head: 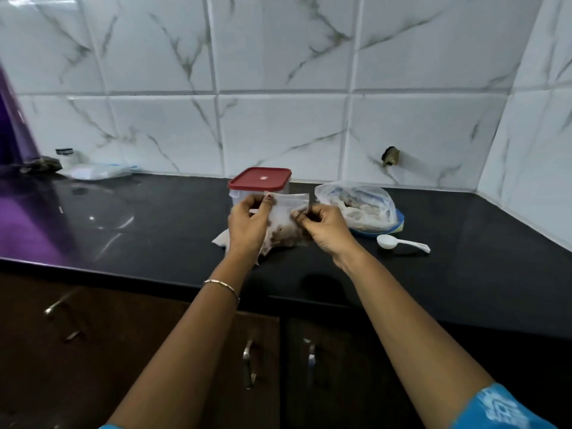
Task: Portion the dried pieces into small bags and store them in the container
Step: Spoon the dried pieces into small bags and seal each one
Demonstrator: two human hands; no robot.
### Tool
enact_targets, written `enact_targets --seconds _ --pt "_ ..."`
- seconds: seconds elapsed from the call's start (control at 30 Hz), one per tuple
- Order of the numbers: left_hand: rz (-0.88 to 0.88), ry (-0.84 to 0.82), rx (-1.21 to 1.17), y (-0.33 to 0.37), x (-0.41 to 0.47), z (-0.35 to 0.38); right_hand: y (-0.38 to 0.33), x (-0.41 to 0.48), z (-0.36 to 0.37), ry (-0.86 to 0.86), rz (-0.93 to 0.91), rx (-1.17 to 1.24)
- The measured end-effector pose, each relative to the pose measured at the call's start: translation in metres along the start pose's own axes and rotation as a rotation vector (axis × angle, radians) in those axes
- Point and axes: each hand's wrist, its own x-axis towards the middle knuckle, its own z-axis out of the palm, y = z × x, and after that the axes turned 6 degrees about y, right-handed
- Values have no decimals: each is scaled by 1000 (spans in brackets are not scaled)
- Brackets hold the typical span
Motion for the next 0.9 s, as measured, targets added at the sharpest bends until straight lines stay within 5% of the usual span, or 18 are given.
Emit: enact_targets --seconds 0.33,0.63,0.9 --pt "-91 14 250 -39 12 -51 26 -8 35 232 -53 -426" --pt "-81 95 330 -44 18 -48 31 -8 38 89 -57 -343" --pt "-27 49 486 -40 14 -46 39 -6 38 -35 -151 -504"
